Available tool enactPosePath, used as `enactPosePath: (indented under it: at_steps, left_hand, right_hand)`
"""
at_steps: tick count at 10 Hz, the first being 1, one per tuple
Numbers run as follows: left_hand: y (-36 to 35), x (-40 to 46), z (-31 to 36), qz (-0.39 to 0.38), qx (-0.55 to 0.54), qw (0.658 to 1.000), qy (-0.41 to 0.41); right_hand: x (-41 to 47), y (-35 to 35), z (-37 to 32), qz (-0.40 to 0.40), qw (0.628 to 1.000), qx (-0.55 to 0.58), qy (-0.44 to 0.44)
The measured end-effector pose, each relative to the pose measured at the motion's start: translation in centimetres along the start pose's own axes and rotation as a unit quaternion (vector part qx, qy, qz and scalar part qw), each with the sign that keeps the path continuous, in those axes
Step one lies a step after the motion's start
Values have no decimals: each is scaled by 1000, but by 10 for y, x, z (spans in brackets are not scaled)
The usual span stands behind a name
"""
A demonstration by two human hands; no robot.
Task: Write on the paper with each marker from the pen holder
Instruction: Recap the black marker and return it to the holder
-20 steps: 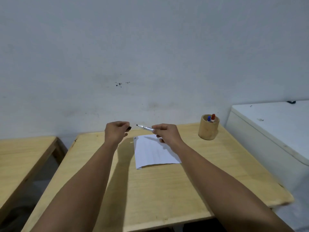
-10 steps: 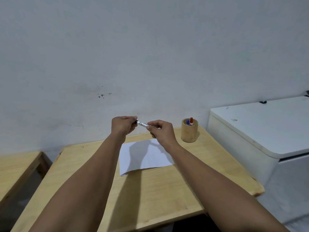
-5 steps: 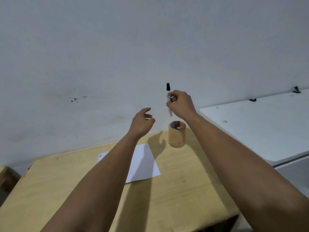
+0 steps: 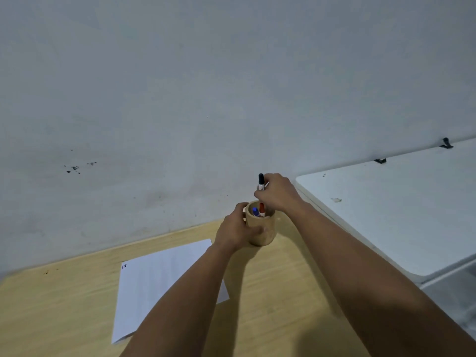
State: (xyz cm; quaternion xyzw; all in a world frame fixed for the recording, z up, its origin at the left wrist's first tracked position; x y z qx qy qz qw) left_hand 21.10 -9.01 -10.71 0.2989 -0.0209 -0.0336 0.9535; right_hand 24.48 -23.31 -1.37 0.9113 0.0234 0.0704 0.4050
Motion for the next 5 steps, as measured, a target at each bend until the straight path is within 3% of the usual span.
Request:
enactPosePath:
  at_steps: [3, 4, 5]
  left_hand:
    - [25, -45, 16, 32, 50, 998, -4]
    - [45, -102, 30, 54, -21, 998, -27]
    - [45, -203, 34, 51, -68, 994, -68]
  right_hand:
    - [-29, 8, -20, 42, 998, 37, 30]
    - [-56, 24, -36, 99, 981, 156, 65]
    - [-105, 59, -67, 179, 936, 266, 145]
Point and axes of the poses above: each hand's wrist, its own x-axis towards the middle knuckle, its own y-axis out of the back of the hand, z = x × y, the point moved 9 cm from there along x, towards the middle knuckle, and after that the axes turned 4 degrees about -z, right-handed, at the moved point
